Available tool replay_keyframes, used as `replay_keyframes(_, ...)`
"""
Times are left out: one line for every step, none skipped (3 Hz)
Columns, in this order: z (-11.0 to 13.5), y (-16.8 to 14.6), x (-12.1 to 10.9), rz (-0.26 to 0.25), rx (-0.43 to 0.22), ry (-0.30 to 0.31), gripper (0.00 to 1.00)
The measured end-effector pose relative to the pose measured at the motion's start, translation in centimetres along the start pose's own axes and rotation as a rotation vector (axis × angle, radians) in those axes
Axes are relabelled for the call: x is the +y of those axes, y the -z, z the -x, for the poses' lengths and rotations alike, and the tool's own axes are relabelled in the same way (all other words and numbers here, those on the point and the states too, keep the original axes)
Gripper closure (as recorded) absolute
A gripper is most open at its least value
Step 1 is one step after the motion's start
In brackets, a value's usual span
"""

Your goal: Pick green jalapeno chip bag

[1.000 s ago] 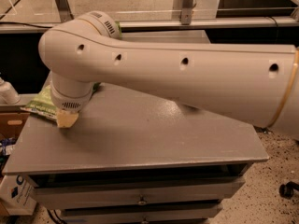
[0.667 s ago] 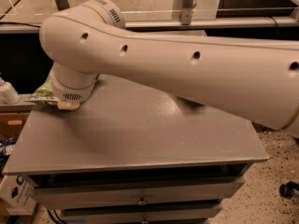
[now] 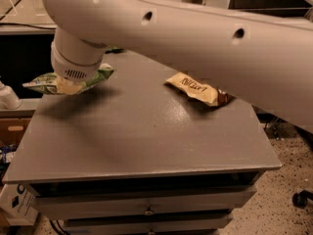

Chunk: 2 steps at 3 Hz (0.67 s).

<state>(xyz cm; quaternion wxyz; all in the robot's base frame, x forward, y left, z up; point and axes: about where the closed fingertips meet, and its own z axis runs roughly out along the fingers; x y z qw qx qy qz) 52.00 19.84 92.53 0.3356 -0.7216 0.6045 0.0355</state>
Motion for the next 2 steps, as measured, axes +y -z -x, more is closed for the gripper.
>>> replay_keyframes(0.62, 4.74, -3.47, -0.085, -0.052, -0.021, 1.00)
replay_keyframes(0.62, 4.75, -3.47, -0.085, -0.052, -0.021, 1.00)
